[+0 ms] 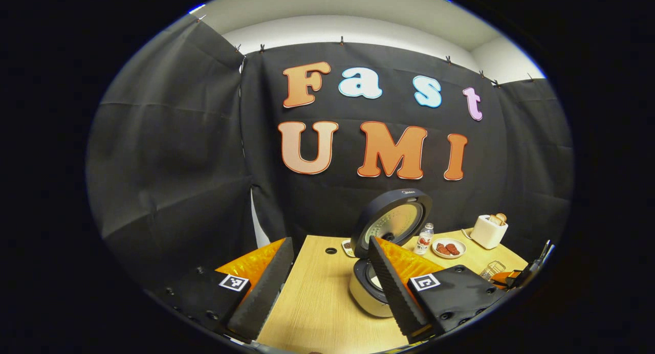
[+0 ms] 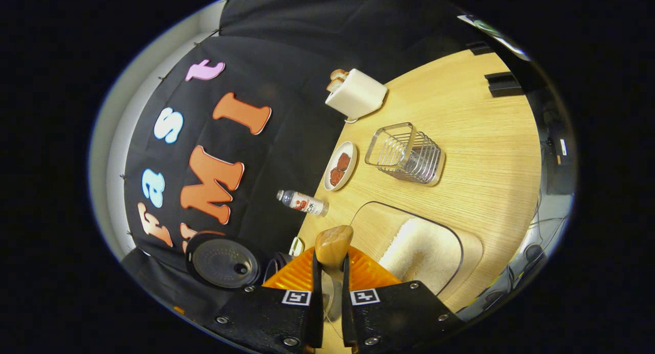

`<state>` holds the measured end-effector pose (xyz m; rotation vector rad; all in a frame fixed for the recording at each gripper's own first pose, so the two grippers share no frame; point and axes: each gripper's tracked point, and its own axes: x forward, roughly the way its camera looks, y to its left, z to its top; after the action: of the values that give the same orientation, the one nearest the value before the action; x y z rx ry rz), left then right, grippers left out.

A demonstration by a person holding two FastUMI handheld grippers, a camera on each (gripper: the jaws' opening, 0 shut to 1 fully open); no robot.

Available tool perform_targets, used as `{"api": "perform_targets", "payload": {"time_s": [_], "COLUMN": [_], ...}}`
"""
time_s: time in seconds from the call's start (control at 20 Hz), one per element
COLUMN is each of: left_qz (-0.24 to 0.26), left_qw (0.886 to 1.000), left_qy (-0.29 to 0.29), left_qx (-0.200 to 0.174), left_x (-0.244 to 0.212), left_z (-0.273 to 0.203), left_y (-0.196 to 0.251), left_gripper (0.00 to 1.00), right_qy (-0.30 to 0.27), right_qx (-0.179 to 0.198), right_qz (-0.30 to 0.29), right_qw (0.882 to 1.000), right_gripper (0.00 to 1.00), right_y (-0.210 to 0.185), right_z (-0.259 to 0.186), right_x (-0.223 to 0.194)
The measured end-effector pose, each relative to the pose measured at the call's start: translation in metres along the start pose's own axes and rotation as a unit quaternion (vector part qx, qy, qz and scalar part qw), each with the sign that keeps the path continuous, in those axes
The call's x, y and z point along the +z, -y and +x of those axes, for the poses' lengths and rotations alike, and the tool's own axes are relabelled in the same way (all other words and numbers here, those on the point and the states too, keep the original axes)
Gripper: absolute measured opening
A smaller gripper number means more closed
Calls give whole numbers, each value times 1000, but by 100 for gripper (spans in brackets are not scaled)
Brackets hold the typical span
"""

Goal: Close the left gripper, press the button to open the rice cooker; take a wooden spoon from the chopstick holder with the right hand, scoop a spoonful of rice and pour it into the rice cooker, then put the wooden spoon back into the chopstick holder.

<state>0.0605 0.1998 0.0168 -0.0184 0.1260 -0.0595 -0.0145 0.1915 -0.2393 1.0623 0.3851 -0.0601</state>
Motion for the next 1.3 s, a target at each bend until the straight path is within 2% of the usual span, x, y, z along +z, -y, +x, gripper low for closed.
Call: {"api": "perform_targets", "payload": {"time_s": [0.25,0.3,0.35,0.7,1.05,1.3], "left_qz": [-2,-1,0,-6,-9,-15], "left_qw": [1000,1000,1000,1000,1000,1000], "left_qy": [8,9,11,21,23,27], "left_qx": [0,-1,-3,-6,-3,2], "left_x": [7,7,8,13,16,19], "left_z": [-1,-2,-2,-3,0,1], "left_y": [5,7,9,14,16,18], "left_gripper": [96,96,96,96,96,96], "right_qy": [8,10,12,13,9,5], "right_qx": [4,7,9,12,26,45], "right_qz": [64,72,80,115,138,148], "right_qw": [998,997,997,993,990,988], "right_gripper": [13,9,13,14,14,13], "right_y": [-1,-2,-5,-13,-43,-81], "right_z": [-9,-11,-13,-20,-33,-35], "right_x": [16,20,22,34,48,58]}}
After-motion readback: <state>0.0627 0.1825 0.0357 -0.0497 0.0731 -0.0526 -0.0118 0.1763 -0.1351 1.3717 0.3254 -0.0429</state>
